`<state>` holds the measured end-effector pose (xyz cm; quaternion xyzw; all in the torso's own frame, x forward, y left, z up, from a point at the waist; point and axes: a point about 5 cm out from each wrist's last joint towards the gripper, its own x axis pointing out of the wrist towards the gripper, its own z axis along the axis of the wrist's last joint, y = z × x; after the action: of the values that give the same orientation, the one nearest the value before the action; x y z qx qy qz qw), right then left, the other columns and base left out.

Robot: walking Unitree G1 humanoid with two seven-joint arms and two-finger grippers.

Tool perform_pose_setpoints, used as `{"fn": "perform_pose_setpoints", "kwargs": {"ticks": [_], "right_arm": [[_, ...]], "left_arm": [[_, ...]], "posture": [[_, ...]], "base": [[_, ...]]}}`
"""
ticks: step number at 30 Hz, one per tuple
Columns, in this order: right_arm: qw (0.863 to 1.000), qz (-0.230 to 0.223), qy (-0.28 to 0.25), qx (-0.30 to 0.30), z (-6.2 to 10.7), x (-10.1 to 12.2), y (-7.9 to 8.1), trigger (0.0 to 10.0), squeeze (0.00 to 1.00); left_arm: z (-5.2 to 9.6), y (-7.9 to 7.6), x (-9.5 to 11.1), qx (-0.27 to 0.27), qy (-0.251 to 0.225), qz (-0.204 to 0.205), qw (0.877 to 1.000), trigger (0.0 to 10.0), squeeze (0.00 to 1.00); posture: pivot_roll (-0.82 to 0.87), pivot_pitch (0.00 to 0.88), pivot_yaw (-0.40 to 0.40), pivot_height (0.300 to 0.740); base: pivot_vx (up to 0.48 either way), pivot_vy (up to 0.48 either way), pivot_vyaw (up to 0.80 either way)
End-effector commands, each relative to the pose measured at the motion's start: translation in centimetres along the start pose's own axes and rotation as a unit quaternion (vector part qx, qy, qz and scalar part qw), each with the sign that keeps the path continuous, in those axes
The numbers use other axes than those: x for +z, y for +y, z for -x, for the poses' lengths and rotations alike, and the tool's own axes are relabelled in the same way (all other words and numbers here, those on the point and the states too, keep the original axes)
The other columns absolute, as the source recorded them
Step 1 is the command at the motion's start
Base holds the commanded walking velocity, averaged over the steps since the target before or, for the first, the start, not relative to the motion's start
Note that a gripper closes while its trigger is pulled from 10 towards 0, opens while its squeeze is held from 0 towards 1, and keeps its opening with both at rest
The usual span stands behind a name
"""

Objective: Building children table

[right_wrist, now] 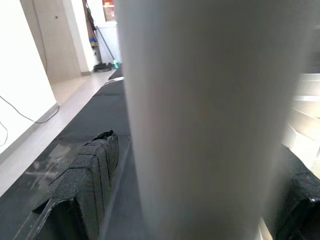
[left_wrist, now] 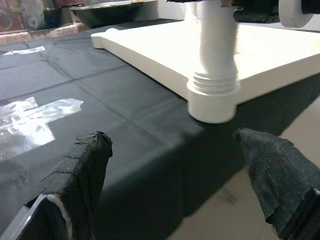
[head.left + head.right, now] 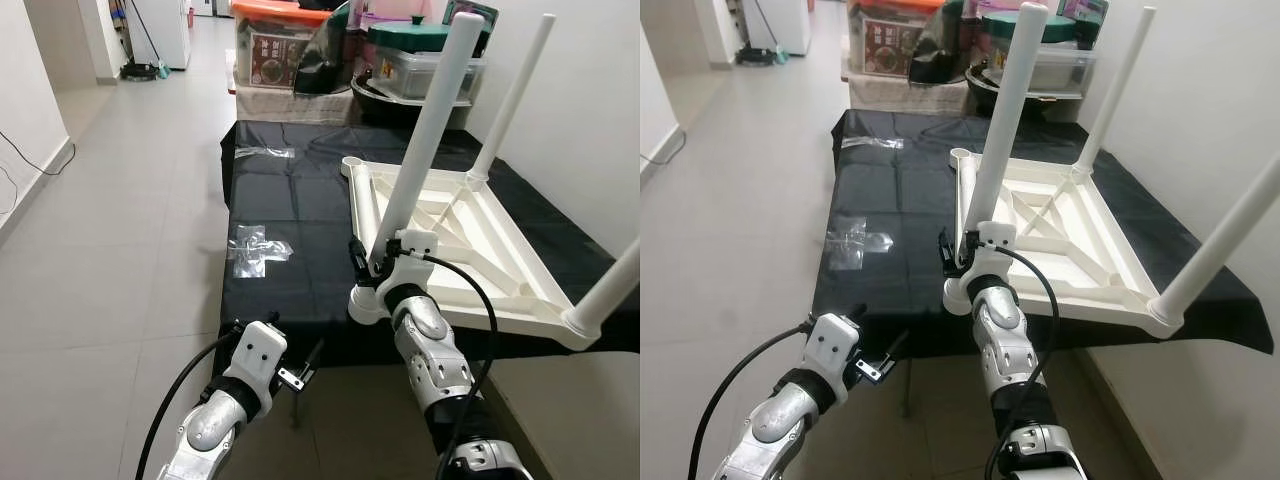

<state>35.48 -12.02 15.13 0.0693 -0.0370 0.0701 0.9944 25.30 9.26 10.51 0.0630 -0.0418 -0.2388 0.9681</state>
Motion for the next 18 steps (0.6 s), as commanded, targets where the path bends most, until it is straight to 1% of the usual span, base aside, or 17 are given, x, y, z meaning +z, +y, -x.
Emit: {"fn": "perform_pose_setpoints", "kwargs": {"ticks": [1, 4, 14, 15, 18], "right_arm": [[1.000, -0.002, -0.007, 0.006, 0.04, 0.30, 0.25, 10.0, 0.00], [1.000, -0.002, -0.006, 0.007, 0.13, 0.24, 0.30, 10.0, 0.00], [1.000, -0.007, -0.004, 0.008, 0.34, -0.01, 0.45, 10.0, 0.00], [1.000, -0.008, -0.004, 0.019, 0.35, 0.05, 0.58, 10.0, 0.00], [1.000, -0.012, -0.007, 0.024, 0.35, 0.19, 0.64, 10.0, 0.00]], "left_arm": [[-0.06, -0.17, -0.14, -0.002, 0.002, 0.005, 1.000, 10.0, 0.00], [-0.05, -0.16, -0.15, -0.002, 0.002, 0.007, 1.000, 10.0, 0.00], [-0.09, -0.02, -0.23, 0.002, 0.005, 0.009, 1.000, 10.0, 0.00], [-0.10, 0.00, -0.22, 0.002, 0.005, 0.008, 1.000, 10.0, 0.00], [-0.11, 0.03, -0.19, 0.002, 0.005, 0.007, 1.000, 10.0, 0.00]], "posture": [[0.14, 0.000, -0.115, 0.740], [0.14, 0.000, -0.115, 0.740], [0.14, 0.000, -0.114, 0.740], [0.14, 0.000, -0.114, 0.740], [0.14, 0.000, -0.111, 0.740]], "base": [[0.330, 0.000, 0.00], [0.331, 0.000, 0.00], [0.000, 0.000, 0.00], [0.000, 0.000, 0.00], [0.000, 0.000, 0.00]]}}
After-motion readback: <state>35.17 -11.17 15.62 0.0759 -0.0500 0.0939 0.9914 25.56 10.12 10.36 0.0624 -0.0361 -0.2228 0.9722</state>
